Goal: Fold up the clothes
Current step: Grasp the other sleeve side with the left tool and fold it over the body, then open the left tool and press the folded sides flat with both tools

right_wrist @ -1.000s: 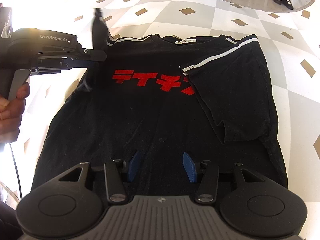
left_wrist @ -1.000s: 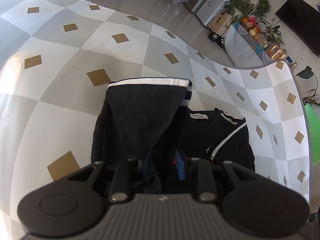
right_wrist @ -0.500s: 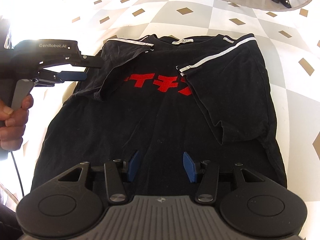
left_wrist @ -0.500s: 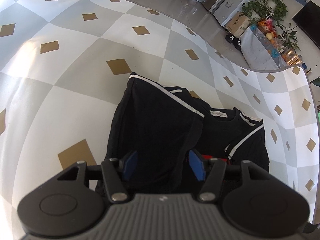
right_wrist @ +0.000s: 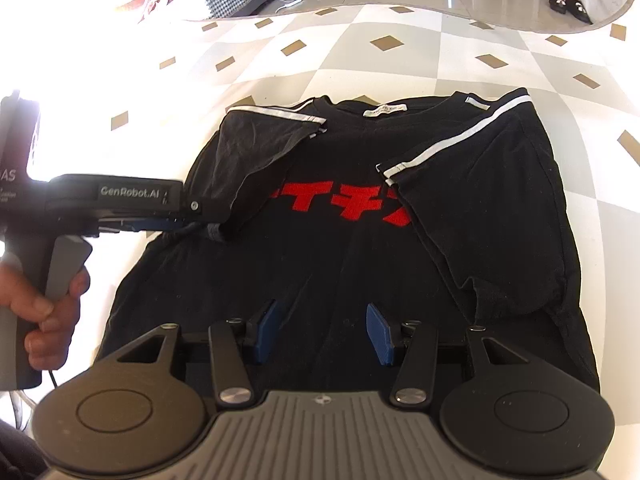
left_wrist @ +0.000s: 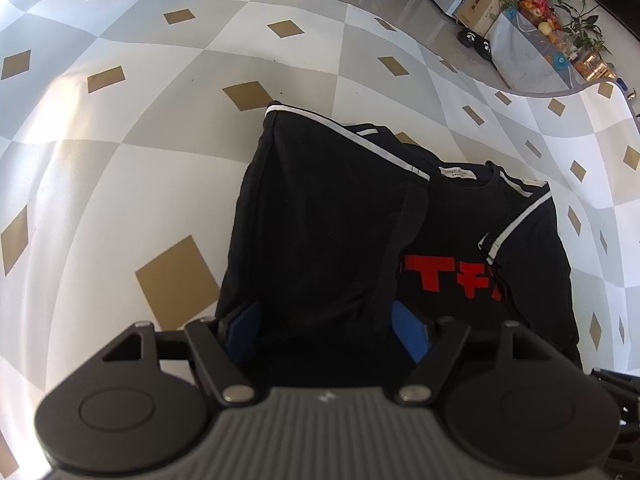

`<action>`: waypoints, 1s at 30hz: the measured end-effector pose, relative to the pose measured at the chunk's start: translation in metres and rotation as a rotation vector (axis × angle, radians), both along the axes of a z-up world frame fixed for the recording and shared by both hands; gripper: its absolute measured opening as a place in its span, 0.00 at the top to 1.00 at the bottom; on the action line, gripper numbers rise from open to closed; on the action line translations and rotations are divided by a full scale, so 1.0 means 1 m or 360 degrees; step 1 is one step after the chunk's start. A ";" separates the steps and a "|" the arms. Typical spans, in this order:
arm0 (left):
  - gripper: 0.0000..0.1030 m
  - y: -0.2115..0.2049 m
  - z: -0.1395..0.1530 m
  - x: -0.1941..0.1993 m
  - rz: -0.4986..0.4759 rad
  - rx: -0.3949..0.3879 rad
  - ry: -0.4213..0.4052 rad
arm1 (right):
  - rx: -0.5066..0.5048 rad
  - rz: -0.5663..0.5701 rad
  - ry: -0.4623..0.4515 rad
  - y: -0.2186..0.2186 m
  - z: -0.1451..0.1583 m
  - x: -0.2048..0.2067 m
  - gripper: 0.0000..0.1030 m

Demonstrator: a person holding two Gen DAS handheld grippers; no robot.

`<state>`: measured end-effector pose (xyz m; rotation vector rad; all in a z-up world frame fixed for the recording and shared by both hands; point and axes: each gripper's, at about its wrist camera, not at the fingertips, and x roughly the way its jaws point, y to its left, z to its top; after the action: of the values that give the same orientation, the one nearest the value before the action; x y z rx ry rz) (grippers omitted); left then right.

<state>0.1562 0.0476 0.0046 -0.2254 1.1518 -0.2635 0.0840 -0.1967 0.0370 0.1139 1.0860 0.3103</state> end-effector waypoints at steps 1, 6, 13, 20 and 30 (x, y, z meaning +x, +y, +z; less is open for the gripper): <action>0.31 -0.001 0.003 -0.001 -0.0009 0.0025 -0.0015 | 0.0013 -0.0022 -0.0007 0.000 0.000 0.003 0.54; 0.21 0.001 0.025 0.000 0.0038 0.0065 -0.0194 | 0.0050 -0.0154 -0.0009 -0.003 0.001 0.013 0.54; 0.14 -0.012 0.016 0.011 0.0037 0.0181 -0.0204 | 0.0074 -0.0172 -0.0008 -0.006 0.002 0.013 0.54; 0.10 -0.030 -0.004 0.006 -0.0045 0.0426 -0.0204 | 0.0117 -0.0167 0.0018 -0.011 0.002 0.012 0.54; 0.06 -0.048 -0.009 -0.004 -0.0163 0.0533 -0.0210 | 0.0127 -0.0168 0.0033 -0.012 0.003 0.010 0.54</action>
<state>0.1522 -0.0002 -0.0043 0.1448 1.0595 -0.1693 0.0945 -0.2083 0.0398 0.2453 1.0843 0.2582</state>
